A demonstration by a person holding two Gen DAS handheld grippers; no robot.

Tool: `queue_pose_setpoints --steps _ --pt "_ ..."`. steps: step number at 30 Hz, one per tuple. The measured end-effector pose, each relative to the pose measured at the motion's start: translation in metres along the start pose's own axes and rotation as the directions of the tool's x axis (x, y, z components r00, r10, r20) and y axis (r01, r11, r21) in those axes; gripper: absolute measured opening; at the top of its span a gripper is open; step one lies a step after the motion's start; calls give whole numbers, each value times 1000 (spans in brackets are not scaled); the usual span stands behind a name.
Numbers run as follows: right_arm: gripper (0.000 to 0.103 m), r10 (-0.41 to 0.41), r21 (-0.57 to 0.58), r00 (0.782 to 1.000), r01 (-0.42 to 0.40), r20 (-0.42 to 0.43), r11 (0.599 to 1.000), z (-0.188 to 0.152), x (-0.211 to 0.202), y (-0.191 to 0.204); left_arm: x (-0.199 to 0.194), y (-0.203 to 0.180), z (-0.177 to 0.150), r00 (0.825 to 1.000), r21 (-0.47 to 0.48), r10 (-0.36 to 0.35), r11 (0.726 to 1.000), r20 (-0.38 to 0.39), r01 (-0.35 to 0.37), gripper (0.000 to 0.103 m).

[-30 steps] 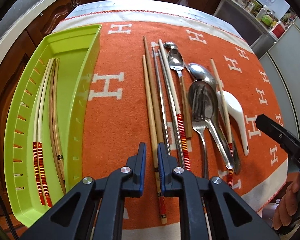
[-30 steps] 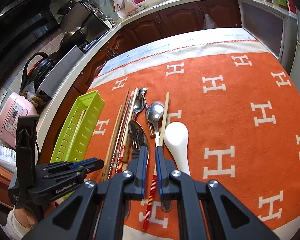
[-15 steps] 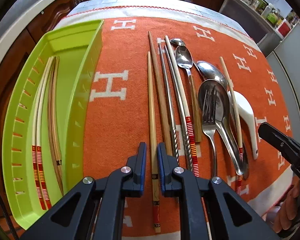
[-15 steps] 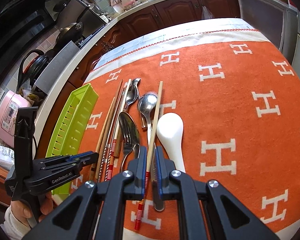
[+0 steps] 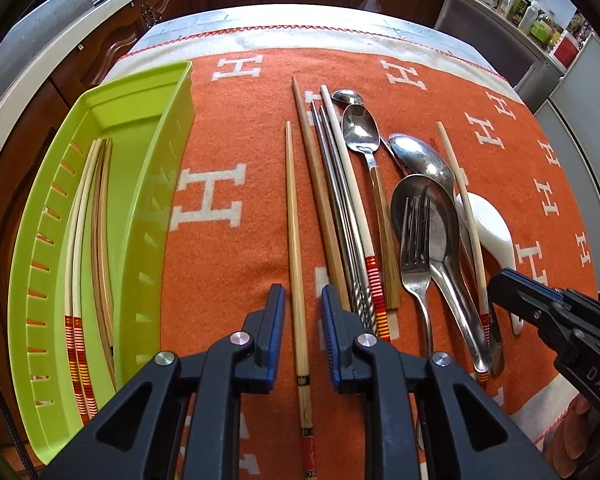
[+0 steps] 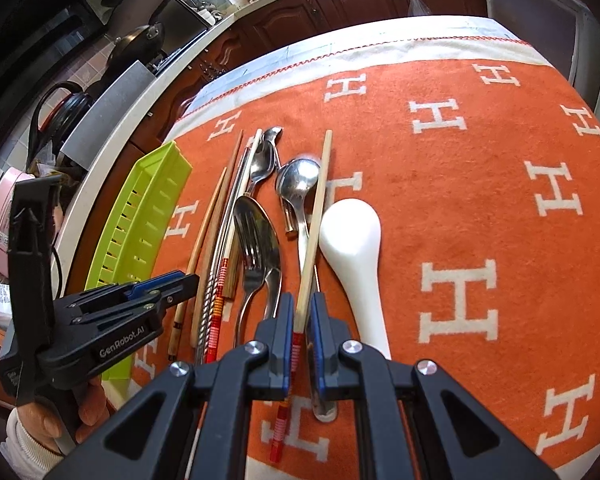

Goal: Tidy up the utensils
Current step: 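Grasp a wooden chopstick with the left tool while the right tool grasps one beside the white spoon, then carry both chopsticks into the green tray and open both tools to release them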

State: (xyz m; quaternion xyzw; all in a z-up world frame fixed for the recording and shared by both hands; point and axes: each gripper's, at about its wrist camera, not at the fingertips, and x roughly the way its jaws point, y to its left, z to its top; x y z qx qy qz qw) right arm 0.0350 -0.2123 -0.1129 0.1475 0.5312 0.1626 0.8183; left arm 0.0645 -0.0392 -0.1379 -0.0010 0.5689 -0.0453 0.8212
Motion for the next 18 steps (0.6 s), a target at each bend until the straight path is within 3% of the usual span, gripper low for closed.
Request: queue_pose_setpoints --steps 5,9,18 --pt "9 -44 -2 999 44 -10 999 8 10 4 1 0 1 1000 8 -1 1000 13 1 16" --pt "9 -77 -13 997 77 -8 997 11 15 7 0 6 -1 1000 -5 -2 1000 24 2 5" --pt "6 -79 20 997 79 -9 997 13 15 3 -7 17 -3 998 -18 -57 998 22 58 4"
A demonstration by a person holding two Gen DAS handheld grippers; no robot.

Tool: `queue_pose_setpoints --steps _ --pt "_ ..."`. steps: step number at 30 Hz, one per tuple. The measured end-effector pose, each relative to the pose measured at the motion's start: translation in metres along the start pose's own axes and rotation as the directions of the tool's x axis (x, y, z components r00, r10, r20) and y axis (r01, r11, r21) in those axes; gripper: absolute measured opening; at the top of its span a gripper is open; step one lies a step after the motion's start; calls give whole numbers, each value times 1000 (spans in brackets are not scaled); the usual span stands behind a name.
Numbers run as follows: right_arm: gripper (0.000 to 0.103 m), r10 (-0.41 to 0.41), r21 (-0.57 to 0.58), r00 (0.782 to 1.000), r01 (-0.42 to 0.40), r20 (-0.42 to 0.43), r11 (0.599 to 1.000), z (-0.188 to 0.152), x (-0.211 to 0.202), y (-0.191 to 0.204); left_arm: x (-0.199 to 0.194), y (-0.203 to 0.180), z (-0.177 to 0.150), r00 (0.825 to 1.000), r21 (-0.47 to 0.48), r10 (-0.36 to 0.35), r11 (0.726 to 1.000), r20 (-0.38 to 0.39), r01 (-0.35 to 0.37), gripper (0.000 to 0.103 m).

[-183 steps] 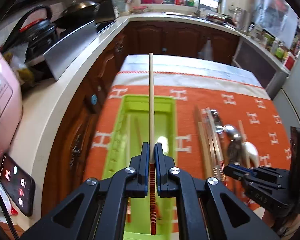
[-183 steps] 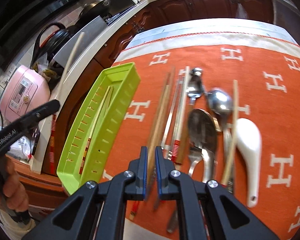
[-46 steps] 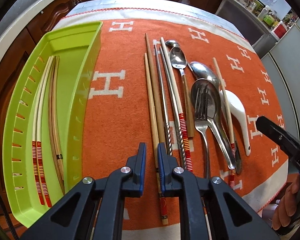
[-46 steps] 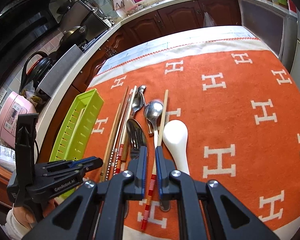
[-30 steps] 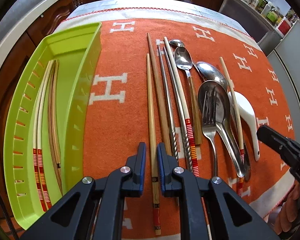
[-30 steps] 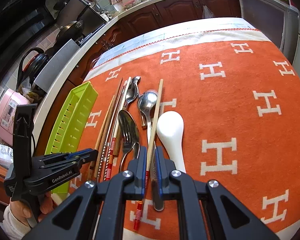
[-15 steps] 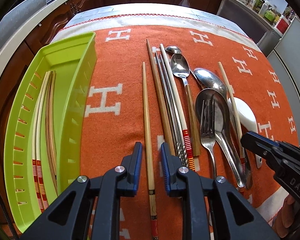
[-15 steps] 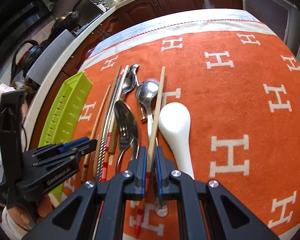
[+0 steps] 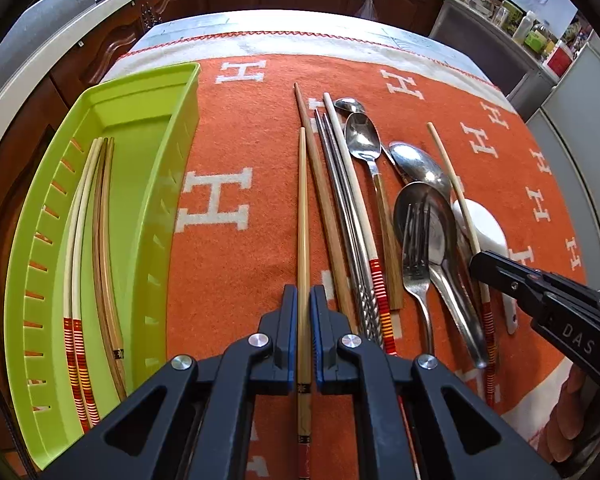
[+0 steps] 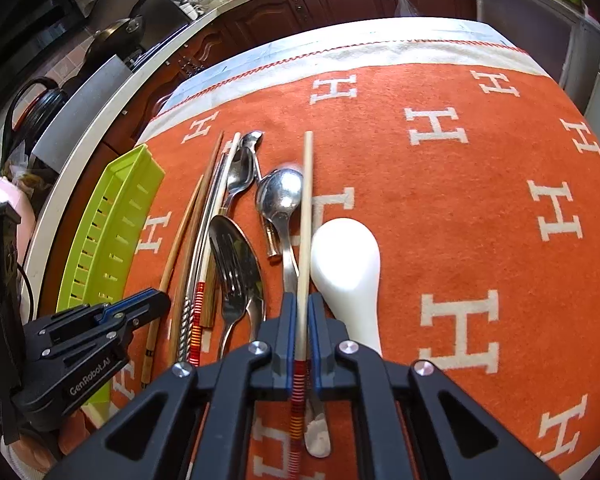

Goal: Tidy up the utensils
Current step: 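Carry both chopsticks into the green tray and open both tools to release them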

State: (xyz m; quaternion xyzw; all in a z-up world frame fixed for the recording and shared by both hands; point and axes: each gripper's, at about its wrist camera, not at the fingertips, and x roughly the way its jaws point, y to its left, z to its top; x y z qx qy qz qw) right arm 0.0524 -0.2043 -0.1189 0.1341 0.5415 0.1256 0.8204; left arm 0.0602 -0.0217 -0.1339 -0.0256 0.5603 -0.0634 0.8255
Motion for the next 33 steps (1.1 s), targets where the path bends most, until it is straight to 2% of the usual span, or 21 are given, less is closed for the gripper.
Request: queue_pose_setpoints --steps 6,10,14,16,20,22,26,33 --pt "5 41 46 999 -42 20 998 0 -15 -4 -37 8 1 997 -9 -40 999 64 41 4" --pt "5 95 44 995 -96 25 994 2 -31 7 -79 19 2 988 0 -37 999 150 37 4" --pt "5 162 -1 987 -162 24 987 9 -47 35 -125 48 6 964 -31 51 999 263 -44 4" --pt "5 206 -32 978 -206 14 978 13 -53 56 -139 69 7 942 -62 146 989 304 -133 4" --pt "5 273 -43 962 -273 -13 961 23 -51 96 -141 111 9 935 -136 199 977 295 -165 4" --pt "5 295 -32 955 -296 -31 955 28 -42 116 -135 122 9 940 -150 199 975 276 -163 4" --pt "6 304 -23 950 -306 -66 952 32 -17 151 -111 137 4 963 -166 156 979 220 -121 4" --pt "6 279 12 947 -280 -157 960 29 35 183 -86 148 -4 974 -162 139 981 178 -111 4"
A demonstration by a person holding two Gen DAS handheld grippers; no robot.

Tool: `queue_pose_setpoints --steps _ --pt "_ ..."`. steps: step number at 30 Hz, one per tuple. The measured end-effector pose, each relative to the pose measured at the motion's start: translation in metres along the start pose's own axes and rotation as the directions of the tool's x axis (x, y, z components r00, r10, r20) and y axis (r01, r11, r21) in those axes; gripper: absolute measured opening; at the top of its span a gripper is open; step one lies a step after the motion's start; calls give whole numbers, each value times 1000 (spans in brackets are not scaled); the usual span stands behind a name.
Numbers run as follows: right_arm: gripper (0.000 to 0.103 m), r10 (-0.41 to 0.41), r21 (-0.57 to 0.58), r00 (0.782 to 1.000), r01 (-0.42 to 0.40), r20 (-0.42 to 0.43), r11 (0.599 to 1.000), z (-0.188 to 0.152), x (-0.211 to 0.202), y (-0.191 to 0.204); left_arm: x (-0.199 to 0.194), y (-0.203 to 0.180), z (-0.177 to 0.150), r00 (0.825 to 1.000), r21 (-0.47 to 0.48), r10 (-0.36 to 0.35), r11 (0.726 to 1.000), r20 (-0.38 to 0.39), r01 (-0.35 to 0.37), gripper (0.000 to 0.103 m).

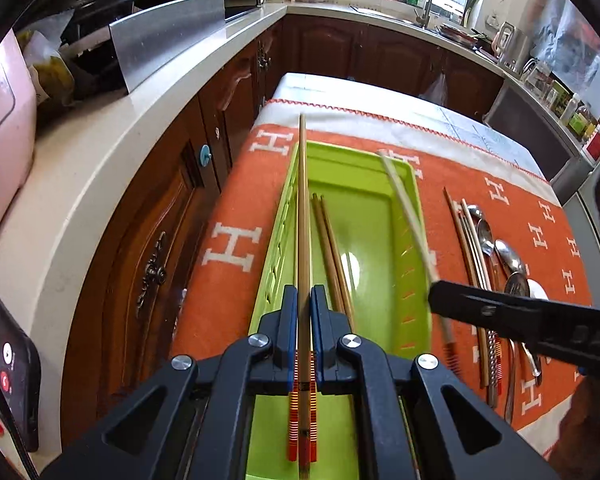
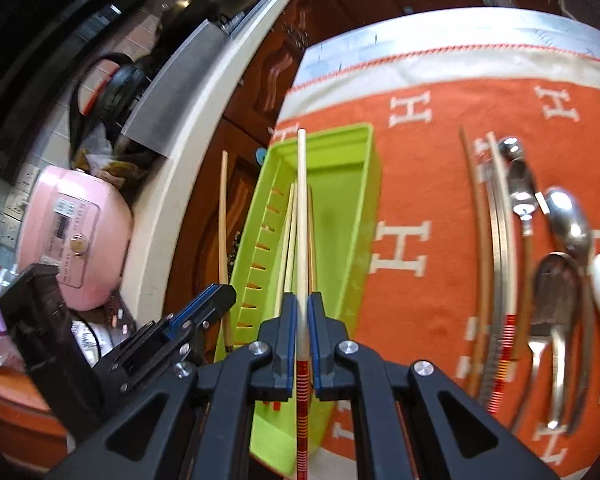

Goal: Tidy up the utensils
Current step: 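Carry both chopsticks into the green tray and open both tools to release them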

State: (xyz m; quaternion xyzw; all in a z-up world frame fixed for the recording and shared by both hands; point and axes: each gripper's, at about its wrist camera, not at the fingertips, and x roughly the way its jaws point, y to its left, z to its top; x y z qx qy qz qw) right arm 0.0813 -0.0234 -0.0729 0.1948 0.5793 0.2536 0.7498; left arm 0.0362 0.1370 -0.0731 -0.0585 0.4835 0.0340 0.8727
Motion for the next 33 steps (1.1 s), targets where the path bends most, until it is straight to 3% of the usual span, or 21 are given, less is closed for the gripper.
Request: queue_pose_setpoints --steps 5,12,22,33 --pt "7 9 22 998 -7 -56 1000 2 27 5 2 -2 -2 1000 30 13 999 4 -13 7" --pt "7 -10 13 997 11 -79 1000 1 40 3 6 9 0 1000 -22 -3 1000 -4 3 11" --pt "7 -85 -153 996 87 22 984 -11 0 8 5 -3 -5 998 -8 -57 998 -15 56 16" --pt "7 -98 -106 993 104 61 989 -28 -39 -32 25 -23 -23 987 -3 -113 994 -118 113 16"
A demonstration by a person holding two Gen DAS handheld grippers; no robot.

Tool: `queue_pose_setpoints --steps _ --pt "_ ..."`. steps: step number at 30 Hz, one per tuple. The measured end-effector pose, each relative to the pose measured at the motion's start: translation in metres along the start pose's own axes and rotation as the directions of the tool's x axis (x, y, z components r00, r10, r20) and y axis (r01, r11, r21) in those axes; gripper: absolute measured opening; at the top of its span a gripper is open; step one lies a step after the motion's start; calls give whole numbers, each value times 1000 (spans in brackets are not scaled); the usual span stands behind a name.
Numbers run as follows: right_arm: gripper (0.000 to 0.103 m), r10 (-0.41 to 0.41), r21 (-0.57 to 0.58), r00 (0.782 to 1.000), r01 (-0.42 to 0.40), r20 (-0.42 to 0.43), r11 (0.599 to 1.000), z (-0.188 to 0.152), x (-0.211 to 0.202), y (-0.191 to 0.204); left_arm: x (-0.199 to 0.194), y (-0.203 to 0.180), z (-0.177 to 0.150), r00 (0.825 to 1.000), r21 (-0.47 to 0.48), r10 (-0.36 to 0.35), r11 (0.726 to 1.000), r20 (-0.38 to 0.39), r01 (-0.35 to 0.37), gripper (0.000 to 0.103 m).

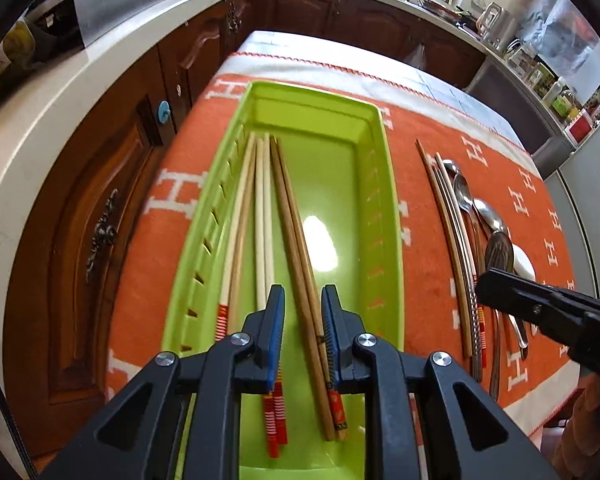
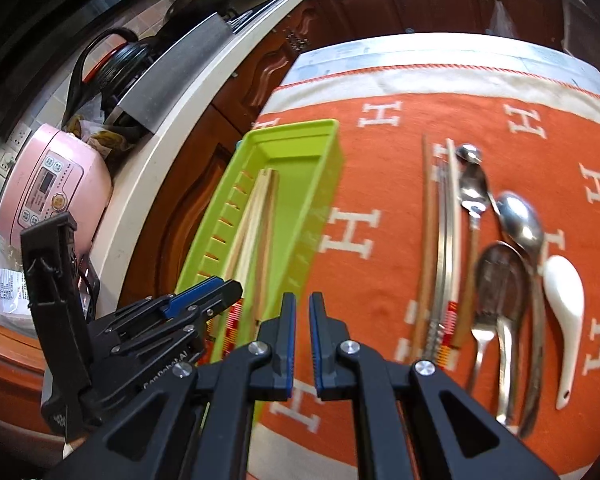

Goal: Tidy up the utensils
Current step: 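Carry both chopsticks into the green tray and open both tools to release them, then move both open tools back over the row of utensils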

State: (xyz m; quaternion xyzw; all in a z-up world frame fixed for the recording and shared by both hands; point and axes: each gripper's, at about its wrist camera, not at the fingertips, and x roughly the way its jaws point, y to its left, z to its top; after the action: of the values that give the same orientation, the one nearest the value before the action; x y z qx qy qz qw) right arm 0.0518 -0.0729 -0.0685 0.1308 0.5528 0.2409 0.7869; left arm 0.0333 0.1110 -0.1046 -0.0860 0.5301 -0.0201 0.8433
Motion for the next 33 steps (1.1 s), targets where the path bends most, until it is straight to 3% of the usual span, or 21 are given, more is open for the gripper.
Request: queue_pose_setpoints --steps 10,17,25,33 --pt "7 -49 20 997 48 55 999 -17 -26 -36 -23 -29 1 999 44 36 998 37 -37 17" --pt "7 -75 46 990 70 119 996 -30 -52 -67 -39 -76 1 996 96 -48 995 69 41 18" --pt "7 -122 46 980 116 157 992 -47 -70 -94 -19 -116 -12 991 107 -125 987 47 119 18" --pt "7 -134 101 981 120 139 988 -56 -72 -125 3 -145 -21 991 145 -127 981 -37 131 18"
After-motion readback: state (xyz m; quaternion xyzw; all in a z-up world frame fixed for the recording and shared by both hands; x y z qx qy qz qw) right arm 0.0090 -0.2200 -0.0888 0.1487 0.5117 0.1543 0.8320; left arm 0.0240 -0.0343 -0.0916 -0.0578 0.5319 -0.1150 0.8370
